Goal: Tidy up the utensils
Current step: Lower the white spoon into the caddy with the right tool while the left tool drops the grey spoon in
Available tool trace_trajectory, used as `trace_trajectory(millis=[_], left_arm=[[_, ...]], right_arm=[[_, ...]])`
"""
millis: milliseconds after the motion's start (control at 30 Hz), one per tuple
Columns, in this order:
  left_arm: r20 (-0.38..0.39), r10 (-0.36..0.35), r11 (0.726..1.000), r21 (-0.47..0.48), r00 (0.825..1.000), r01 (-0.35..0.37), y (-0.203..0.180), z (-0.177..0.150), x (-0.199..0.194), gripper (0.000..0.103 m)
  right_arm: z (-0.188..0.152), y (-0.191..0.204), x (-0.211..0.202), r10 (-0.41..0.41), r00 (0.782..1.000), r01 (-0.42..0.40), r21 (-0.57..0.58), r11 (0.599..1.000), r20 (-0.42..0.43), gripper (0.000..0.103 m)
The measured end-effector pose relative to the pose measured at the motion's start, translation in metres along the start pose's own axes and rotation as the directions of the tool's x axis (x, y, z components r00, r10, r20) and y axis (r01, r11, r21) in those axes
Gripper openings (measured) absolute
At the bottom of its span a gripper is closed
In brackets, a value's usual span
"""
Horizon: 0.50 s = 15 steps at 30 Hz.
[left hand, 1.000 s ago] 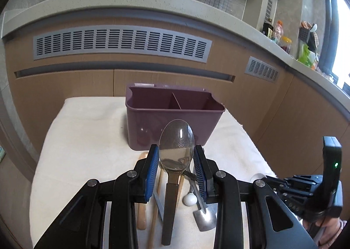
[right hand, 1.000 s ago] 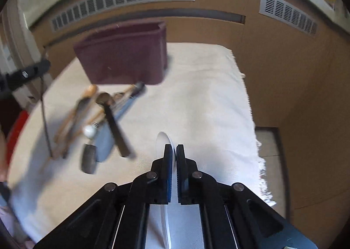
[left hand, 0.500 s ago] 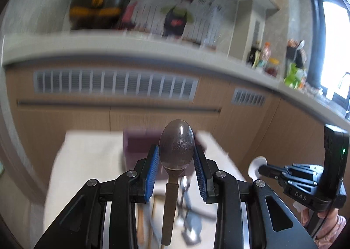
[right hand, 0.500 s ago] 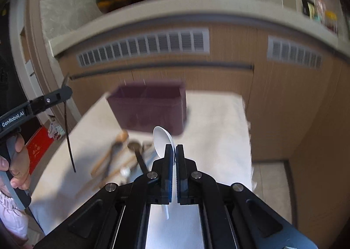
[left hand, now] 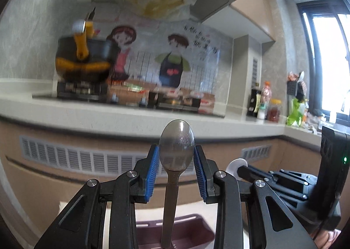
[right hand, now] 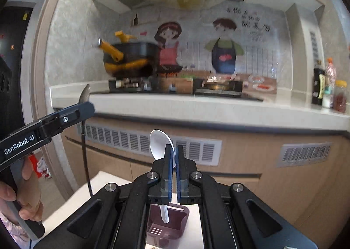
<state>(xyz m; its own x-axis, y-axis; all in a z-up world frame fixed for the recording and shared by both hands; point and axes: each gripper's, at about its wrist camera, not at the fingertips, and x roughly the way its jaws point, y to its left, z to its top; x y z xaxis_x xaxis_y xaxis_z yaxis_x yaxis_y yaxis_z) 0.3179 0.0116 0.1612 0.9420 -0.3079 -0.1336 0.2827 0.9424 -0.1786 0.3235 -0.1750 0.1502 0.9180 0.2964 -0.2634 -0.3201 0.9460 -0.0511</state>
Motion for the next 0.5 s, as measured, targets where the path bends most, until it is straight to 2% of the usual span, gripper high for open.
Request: trace_trajectory(millis=[133,300,500], left_arm=[[-0.087,-0.003,0.999,-0.046,0.996,-0.001,0.018,-0.036,0.037,0.033],[-0.163,0.012,0.998,-0.052,0.987,-0.020,0.028,-0.075,0.066,0.033],[-0.283,0.012,0.996,-0.079,0.959,-0.036,0.038,-0.118,0.081,0.034]], right_arm=[[-0.029,-0.002,0.036,0.005,0.997,-0.005,0.005,1.000,-0.072,0.002],[-0.065,-0.001,0.067,0.012,0.989,-0.014,-0.018,1.000,-0.149,0.002],[-0.096,0.000,0.082,0.034,0.972,-0.036,-0.001,0.999,-0.232,0.003]])
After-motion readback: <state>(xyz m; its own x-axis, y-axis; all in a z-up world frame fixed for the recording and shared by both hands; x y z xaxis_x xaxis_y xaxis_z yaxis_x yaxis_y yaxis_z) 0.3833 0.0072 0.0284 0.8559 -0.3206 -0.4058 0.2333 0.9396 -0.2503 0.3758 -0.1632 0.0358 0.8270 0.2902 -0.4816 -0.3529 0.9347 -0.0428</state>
